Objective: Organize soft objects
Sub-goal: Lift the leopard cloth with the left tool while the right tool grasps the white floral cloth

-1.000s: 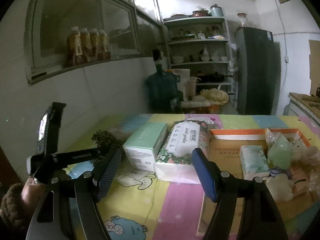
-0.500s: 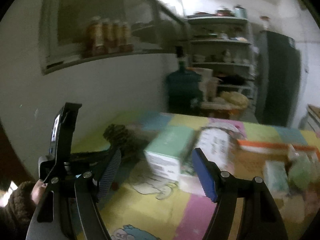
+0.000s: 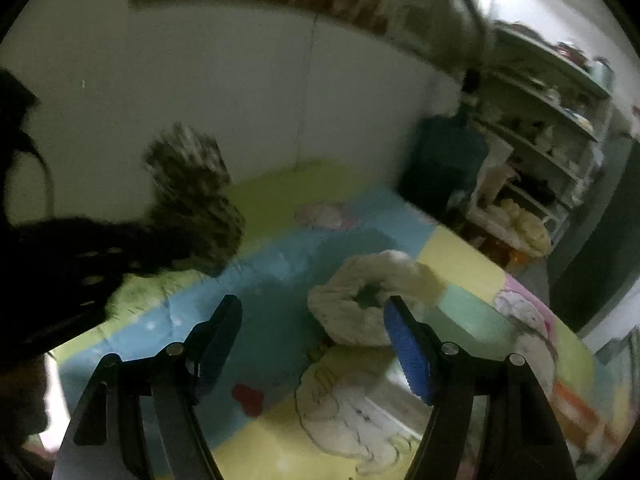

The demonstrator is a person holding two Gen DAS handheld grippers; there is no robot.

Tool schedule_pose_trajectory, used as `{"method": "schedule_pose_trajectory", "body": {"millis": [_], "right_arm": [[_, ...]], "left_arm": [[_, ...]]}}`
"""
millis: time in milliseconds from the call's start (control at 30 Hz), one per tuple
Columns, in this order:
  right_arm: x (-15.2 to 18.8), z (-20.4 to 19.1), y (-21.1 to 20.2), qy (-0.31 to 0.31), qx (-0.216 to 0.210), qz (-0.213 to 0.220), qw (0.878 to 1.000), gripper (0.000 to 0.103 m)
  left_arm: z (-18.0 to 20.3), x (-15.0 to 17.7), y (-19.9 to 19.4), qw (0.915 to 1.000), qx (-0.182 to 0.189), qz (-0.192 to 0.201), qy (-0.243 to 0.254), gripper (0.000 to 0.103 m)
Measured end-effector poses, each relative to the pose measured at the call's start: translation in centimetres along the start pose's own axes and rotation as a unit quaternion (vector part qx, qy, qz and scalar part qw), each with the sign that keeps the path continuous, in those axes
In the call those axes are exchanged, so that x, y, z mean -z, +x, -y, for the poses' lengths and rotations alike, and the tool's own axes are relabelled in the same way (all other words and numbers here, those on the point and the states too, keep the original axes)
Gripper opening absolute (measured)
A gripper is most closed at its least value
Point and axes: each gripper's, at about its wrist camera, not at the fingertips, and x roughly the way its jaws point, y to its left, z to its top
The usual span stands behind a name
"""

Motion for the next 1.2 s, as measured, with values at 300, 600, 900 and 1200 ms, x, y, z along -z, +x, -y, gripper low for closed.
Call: {"method": "schedule_pose_trajectory", "body": {"millis": [300,600,900,1200], "right_arm": [[-1.4,-0.6,7.2,-0.032,0.028,-0.100,0.994,0.051],[-0.9,0.7,9.7,-0.007,0.046,-0.134,0.990,0.006],[-1.5,1.2,7.0,0.053,0.003,-0.074,0.996,0.002],[-2.2,1.4,1.6,0.109,-0.043,0.008,0.993,0.002]], "left_arm": [[-1.3,0.1,-0.1,0.9998,0.010,0.002,-0.018,0.021],[-1.9,0.3,-0.2,0.9994,0.021,0.000,-0.027,0.021],[-2.5,0.0,-0.4,0.9990,0.029,0.004,-0.035,0.021],[-2.3,0.5,-1.3,0.9986,0.037,0.014,-0.034,0.021]]}}
